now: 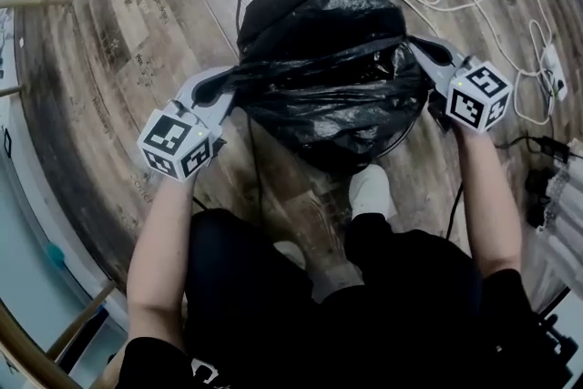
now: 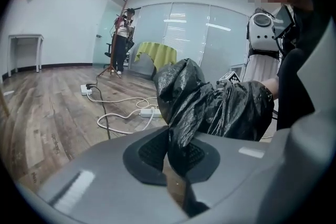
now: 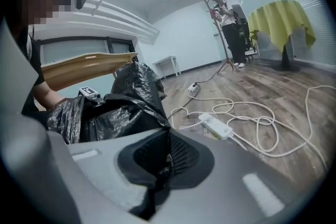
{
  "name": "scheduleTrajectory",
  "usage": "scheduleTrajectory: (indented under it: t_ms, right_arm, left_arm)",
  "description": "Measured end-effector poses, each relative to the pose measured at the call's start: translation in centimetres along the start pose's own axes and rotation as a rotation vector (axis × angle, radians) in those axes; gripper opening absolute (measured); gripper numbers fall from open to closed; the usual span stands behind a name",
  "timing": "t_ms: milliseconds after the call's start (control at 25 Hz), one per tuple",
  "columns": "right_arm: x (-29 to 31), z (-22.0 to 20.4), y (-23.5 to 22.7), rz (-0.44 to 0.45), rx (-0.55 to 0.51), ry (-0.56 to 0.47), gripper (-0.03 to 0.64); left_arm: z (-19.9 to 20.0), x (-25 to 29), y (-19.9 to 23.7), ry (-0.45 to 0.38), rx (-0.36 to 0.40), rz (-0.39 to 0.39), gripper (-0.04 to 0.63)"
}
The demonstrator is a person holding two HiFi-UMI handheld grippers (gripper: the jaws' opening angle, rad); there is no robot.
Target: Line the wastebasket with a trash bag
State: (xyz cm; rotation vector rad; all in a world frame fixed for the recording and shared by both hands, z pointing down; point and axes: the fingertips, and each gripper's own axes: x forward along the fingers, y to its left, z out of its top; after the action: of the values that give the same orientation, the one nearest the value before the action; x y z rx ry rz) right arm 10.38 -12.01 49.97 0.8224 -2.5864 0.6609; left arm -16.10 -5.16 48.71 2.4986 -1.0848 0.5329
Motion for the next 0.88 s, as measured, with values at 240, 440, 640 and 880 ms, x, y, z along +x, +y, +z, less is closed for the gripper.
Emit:
scheduleTrajectory:
  t_ms: [240,440,640,880]
  right_arm:
    - [0.4,-1.8,0.0,0.022,0.035,0.021,0.005]
    - [0.9,-2.6,0.4,0.051,0.09,0.02,0.005]
    - [1.6,-2.6,-0.2,0.032,0.073,0.032,0.005]
    - [1.1,-1.7,-0.9,-0.01,0.025,0.032,0.003]
  left_arm:
    - [-2.6,1.3,-1.4,0.054,0.0,-0.075,0.005]
    - [-3.3,2.1,-2.4,0.071,-0.018,-0.13,0.005]
    - [-2.2,2.0,-0.3,0.057,-0.003,-0.03,0.005]
    - [1.3,0.9,1.9,-0.07,-0.122,0.042,0.005]
